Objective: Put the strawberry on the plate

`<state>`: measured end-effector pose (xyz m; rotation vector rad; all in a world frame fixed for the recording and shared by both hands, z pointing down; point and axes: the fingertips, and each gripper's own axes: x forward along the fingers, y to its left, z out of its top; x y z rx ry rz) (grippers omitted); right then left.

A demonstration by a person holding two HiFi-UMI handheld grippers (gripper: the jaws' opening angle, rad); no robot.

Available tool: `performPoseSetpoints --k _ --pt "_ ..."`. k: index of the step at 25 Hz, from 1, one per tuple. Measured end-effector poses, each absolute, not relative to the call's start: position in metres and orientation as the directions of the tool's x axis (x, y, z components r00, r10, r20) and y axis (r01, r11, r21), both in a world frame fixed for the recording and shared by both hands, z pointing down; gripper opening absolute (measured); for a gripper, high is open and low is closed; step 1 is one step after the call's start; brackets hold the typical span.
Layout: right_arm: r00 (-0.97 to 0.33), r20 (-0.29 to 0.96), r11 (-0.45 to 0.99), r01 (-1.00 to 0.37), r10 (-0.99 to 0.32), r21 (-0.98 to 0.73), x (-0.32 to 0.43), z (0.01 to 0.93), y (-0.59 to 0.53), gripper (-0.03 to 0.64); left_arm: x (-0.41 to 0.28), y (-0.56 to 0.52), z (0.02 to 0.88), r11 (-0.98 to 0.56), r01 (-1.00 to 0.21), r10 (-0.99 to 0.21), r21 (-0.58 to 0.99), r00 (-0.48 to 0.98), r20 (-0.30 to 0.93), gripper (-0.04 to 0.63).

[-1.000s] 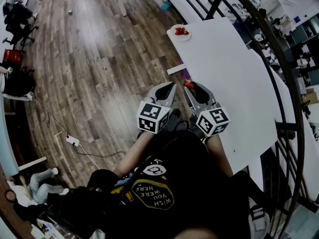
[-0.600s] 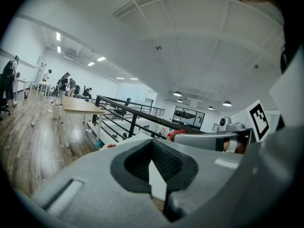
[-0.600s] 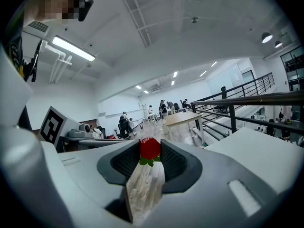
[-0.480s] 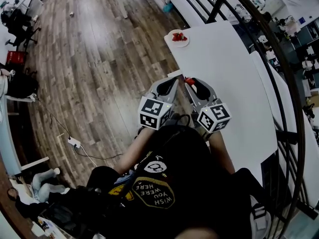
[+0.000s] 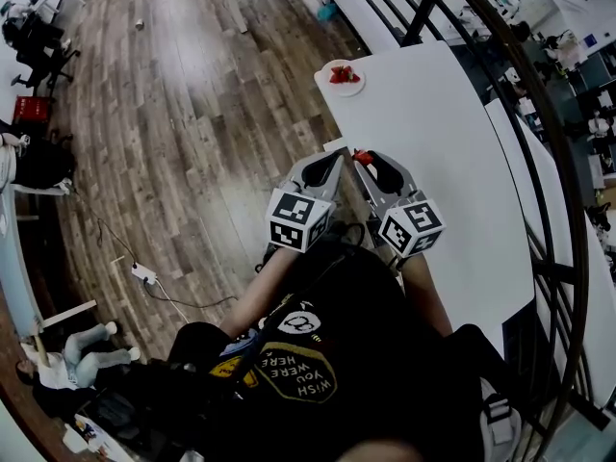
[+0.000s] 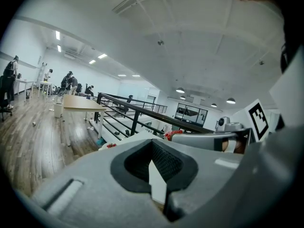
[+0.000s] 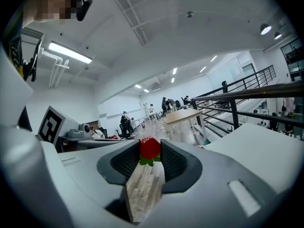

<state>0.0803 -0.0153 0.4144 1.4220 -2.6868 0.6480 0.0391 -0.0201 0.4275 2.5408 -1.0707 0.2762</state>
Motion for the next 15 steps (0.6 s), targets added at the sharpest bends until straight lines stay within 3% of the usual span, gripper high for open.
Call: performPoseSetpoints --k 15 --pt "-0.510 0.230 0.436 -0.846 -0.829 -0.306 0.065 0.401 -0.104 0.137 0.018 -0.122 0.413 -0.690 -0.676 -0.614 0.260 0.736 0.284 0.002"
